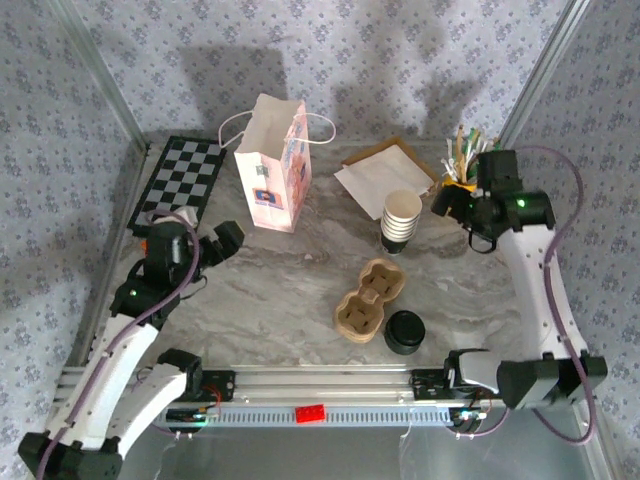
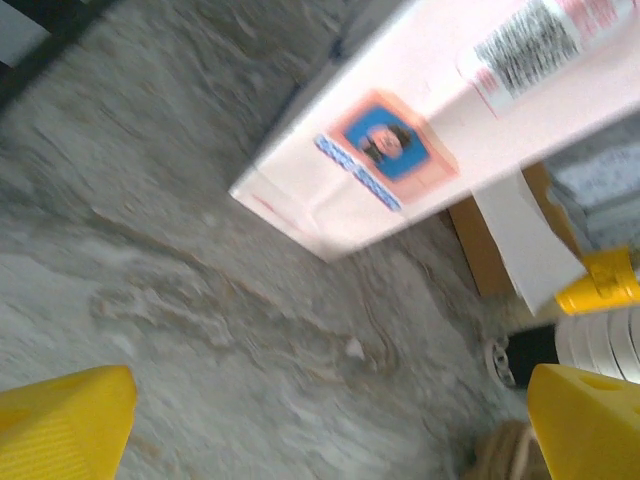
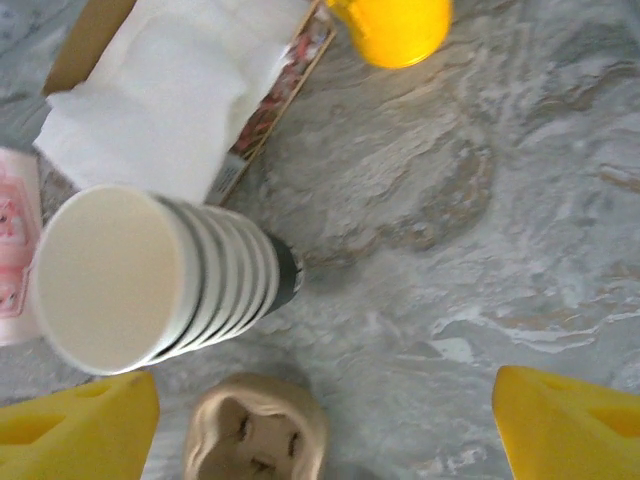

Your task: Pack the takeout coffee

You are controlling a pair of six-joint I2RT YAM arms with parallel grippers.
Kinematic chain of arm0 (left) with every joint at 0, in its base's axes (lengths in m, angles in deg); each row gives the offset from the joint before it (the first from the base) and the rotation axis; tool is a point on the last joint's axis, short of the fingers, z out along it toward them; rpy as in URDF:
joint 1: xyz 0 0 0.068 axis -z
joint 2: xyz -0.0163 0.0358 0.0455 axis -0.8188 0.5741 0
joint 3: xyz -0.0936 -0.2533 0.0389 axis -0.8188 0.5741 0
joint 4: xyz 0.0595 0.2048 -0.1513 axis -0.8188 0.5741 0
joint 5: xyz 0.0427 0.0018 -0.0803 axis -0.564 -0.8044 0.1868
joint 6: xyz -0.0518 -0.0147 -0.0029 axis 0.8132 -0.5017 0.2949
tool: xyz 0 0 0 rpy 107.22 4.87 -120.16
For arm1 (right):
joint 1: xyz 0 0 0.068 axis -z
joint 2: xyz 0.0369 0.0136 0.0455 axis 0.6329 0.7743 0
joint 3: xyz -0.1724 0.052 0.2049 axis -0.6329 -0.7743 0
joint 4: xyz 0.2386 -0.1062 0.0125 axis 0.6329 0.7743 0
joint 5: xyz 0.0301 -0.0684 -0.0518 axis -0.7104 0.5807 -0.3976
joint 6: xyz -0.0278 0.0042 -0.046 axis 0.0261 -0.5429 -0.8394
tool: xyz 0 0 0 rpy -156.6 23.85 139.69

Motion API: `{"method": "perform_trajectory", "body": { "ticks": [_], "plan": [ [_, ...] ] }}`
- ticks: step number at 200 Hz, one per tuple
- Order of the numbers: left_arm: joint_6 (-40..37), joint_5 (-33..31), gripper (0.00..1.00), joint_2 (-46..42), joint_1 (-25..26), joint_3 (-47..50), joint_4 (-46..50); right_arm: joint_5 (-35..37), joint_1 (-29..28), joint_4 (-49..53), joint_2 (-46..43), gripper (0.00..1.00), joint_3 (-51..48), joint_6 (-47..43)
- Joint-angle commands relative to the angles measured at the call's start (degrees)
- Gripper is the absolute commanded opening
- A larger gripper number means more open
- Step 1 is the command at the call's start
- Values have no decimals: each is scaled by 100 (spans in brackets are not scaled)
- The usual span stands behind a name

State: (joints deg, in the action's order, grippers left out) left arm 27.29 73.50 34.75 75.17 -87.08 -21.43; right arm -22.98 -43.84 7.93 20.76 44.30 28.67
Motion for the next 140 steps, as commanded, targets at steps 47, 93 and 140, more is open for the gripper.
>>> {"method": "perform_trajectory", "body": {
  "ticks": [47, 93, 140],
  "plan": [
    [-220, -488, 100, 1104, 1429, -701, -100, -13, -711, 851, 1379, 67, 1126, 583],
    [-424, -488, 100, 1914, 1885, -1269, -235, -331, -720, 749, 2066, 53, 1482, 779],
    [-599, -353, 100, 2387, 2126, -1652, -257, -286, -671, 662, 2187, 40, 1245, 844]
  ]
}}
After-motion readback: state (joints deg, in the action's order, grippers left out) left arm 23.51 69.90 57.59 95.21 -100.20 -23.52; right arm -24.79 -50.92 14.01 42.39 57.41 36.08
